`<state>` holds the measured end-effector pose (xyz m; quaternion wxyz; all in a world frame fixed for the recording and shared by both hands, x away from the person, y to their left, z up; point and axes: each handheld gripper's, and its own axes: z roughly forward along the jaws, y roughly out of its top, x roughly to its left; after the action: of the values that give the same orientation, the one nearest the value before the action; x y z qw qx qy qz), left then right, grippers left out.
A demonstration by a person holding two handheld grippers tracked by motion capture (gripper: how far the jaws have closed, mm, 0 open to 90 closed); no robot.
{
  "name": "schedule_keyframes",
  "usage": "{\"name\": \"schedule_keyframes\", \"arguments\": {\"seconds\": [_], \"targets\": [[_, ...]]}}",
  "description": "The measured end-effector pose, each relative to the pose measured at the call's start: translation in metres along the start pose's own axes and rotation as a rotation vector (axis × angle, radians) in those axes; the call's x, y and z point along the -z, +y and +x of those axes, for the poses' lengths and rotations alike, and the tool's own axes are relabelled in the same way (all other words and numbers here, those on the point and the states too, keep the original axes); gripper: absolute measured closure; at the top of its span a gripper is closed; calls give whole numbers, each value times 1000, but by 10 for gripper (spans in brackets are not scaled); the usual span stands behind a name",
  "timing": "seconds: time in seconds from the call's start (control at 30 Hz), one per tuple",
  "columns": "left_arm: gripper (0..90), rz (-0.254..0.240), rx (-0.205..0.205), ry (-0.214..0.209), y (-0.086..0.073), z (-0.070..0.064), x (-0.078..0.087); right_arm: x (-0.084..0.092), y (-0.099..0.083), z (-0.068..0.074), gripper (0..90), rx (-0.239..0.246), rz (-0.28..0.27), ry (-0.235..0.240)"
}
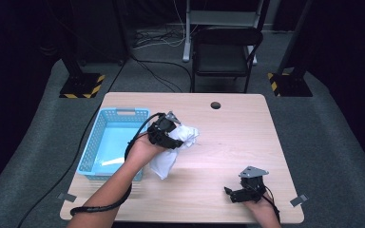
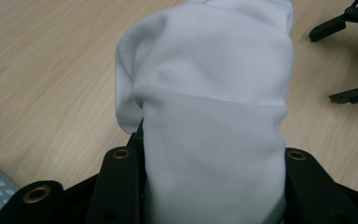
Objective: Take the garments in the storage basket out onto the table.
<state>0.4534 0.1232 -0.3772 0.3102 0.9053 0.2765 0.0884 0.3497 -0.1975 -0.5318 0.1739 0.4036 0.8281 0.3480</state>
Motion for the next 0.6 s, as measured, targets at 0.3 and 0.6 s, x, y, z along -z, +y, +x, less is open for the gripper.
{"name": "schedule_keyframes", "arguments": {"seconds": [0.3,0.6], "targets": [[589,1,-1,-24,1,-5,-10,0,0,0,13,3,0,4],[589,9,6,-44,1,-8,-22,0,0,0,13,2,0,5]]}}
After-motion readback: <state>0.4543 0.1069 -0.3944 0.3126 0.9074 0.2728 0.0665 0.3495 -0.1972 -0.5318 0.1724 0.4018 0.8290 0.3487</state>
